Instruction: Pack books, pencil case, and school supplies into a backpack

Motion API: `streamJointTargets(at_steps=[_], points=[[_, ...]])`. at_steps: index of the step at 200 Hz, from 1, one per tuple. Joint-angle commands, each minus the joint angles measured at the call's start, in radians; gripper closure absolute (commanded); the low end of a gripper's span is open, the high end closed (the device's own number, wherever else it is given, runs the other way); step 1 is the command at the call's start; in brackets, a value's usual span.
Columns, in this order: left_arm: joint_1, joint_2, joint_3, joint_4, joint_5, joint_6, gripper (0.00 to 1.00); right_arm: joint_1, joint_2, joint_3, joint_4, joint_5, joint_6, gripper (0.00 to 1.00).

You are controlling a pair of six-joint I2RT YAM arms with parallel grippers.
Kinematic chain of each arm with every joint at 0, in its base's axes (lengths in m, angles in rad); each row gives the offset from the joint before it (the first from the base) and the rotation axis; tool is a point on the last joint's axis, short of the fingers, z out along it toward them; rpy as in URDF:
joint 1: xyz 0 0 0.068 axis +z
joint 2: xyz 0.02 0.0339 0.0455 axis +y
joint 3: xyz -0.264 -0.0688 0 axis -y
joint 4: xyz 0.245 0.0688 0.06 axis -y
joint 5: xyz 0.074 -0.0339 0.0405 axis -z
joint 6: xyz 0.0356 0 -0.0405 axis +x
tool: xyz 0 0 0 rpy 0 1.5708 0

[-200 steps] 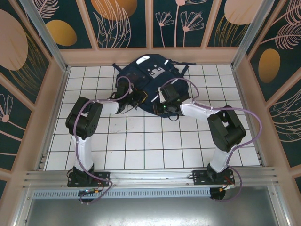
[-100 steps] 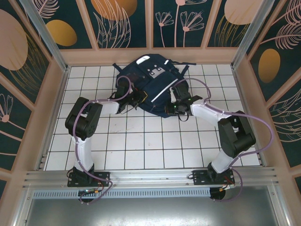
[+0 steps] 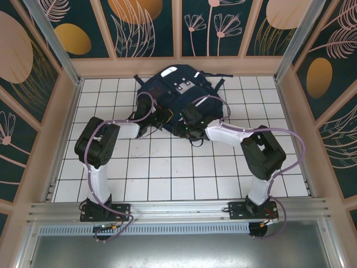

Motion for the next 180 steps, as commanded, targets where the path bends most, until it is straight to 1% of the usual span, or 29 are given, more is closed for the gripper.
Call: streamJointTargets(at_steps=[1, 21, 40, 44, 74, 89, 105, 113, 117, 144, 161, 180], points=[[-0.002, -0.059, -0.019, 0.05, 0.035, -0.023, 1.0, 0.002, 0.046, 0.05, 0.026, 0.115, 0.055, 0.54], [-0.005, -0.077, -0.039, 0.077, 0.043, -0.042, 1.0, 0.002, 0.098, 0.091, 0.026, 0.141, 0.069, 0.54], [-0.008, -0.101, -0.065, 0.105, 0.04, -0.058, 1.0, 0.006, 0.116, 0.103, 0.067, 0.15, 0.087, 0.55], [-0.008, -0.105, -0.094, 0.108, 0.039, -0.059, 1.0, 0.006, 0.12, 0.108, 0.073, 0.153, 0.088, 0.56], [-0.008, -0.113, -0.114, 0.13, 0.049, -0.072, 1.0, 0.012, 0.187, 0.17, -0.019, 0.25, 0.084, 0.62], [-0.009, -0.117, -0.109, 0.142, 0.056, -0.082, 1.0, 0.016, 0.207, 0.167, -0.035, 0.273, 0.086, 0.71], [-0.009, -0.125, -0.1, 0.137, 0.055, -0.077, 1.0, 0.021, 0.208, 0.148, -0.021, 0.286, 0.087, 0.87], [-0.009, -0.128, -0.092, 0.125, 0.051, -0.069, 1.0, 0.023, 0.205, 0.139, -0.015, 0.295, 0.082, 0.97], [-0.009, -0.131, -0.089, 0.118, 0.051, -0.066, 1.0, 0.023, 0.202, 0.137, -0.014, 0.296, 0.079, 1.0], [-0.009, -0.125, -0.086, 0.112, 0.045, -0.06, 1.0, 0.023, 0.142, 0.118, -0.006, 0.29, 0.028, 1.0], [-0.009, -0.107, -0.08, 0.114, 0.047, -0.064, 1.0, 0.02, 0.08, 0.093, -0.009, 0.254, -0.035, 1.0], [-0.01, -0.099, -0.083, 0.12, 0.054, -0.068, 1.0, 0.003, 0.02, 0.08, -0.063, 0.204, -0.108, 1.0]])
